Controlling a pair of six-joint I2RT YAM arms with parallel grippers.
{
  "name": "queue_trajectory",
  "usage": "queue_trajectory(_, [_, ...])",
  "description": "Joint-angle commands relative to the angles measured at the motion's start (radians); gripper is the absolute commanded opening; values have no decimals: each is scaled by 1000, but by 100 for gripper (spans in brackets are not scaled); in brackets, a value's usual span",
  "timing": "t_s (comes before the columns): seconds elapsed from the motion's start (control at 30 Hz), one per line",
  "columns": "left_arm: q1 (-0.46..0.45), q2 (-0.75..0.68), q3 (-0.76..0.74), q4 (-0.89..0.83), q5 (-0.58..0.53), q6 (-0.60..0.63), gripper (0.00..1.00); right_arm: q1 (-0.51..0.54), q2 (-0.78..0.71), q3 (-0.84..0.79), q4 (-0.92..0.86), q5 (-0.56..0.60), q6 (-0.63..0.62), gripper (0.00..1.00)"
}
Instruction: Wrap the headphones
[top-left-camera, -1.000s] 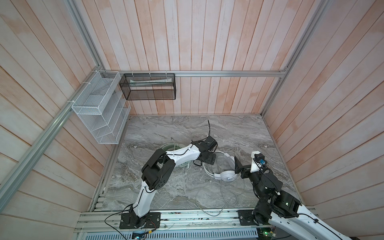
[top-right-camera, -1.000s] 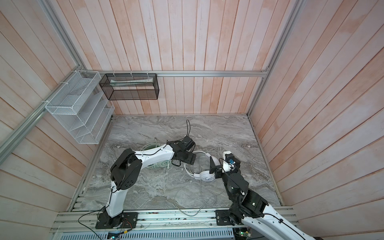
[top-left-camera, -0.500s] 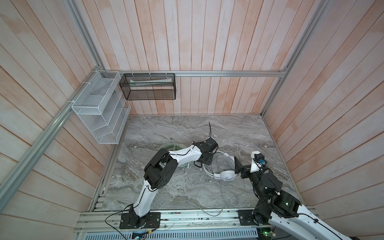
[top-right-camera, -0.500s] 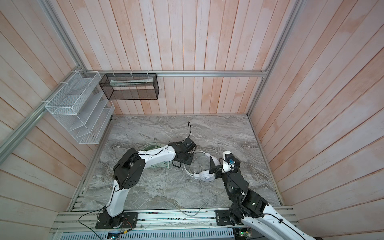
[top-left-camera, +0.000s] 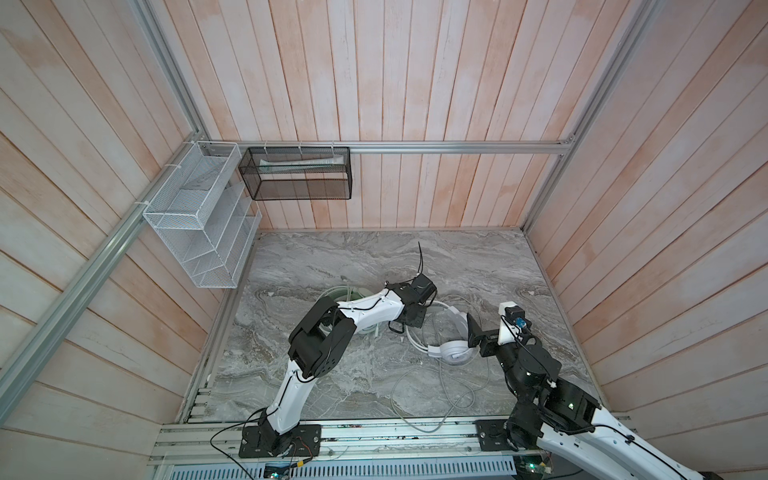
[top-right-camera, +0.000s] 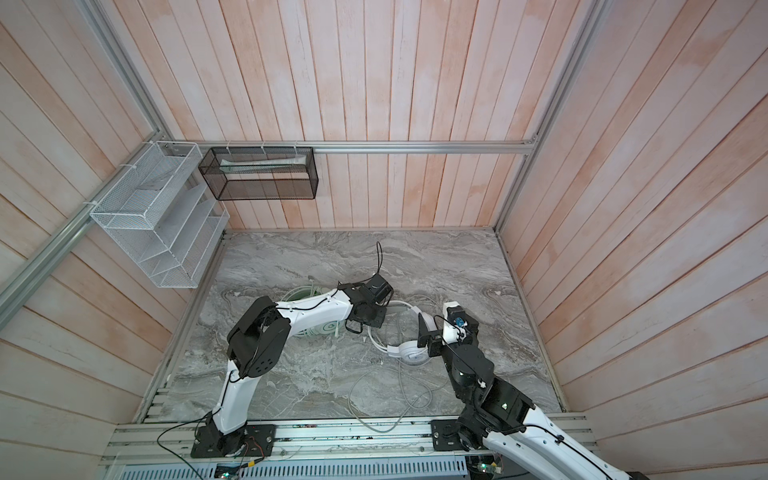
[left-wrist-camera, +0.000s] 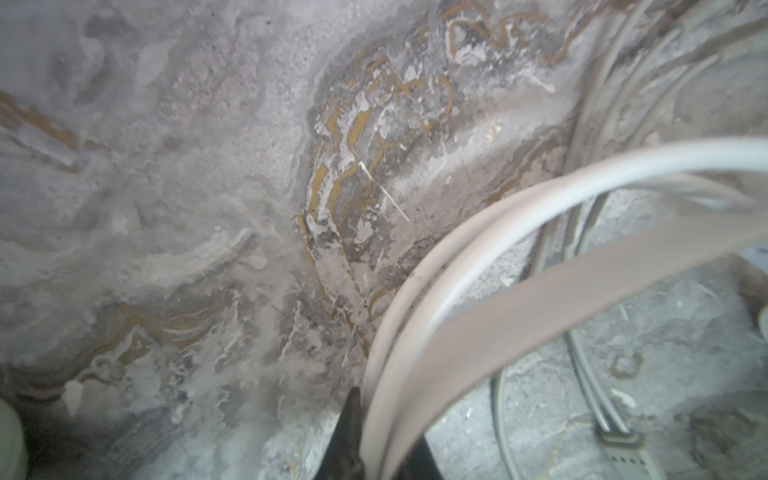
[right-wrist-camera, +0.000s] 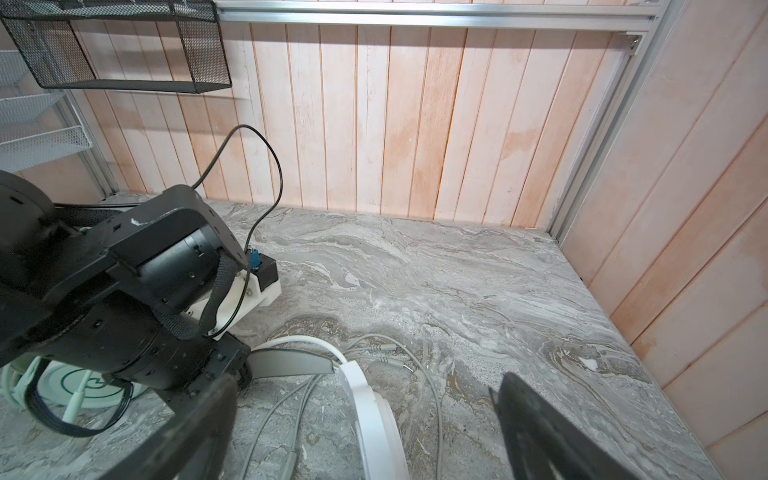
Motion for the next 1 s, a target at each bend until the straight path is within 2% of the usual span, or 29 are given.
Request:
queue_trajectory(0.0, [1,-61,56,-44,-50,14,9,-3,-13,12,10,-4,-13,99])
queue_trajectory(0.07, [2,-92,87,-72,-72,16,8,-3,-19,9,15,-5,-14,99])
queue_trajectory(0.2, [5,-186,117,-101,-118,8,0,-3,-22,8,17,-8,-17,99])
queue_trajectory(0.37, [17,-314,98,-109,-150,-33,0,-3,-20,11,15,-1,-13,99])
queue_trajectory(0.57, [49,-517,-53,-9,-176,-95,0,-3,-30,10,17,5,-14,99])
queue_trajectory(0.73, [64,-715,-228,184,-173,-107,0,-3,-42,17,10,11,-11,99])
queue_trajectory(0.97, [131,-800,-275,249,-118,-82,0,-3,-75,15,12,8,-12,99])
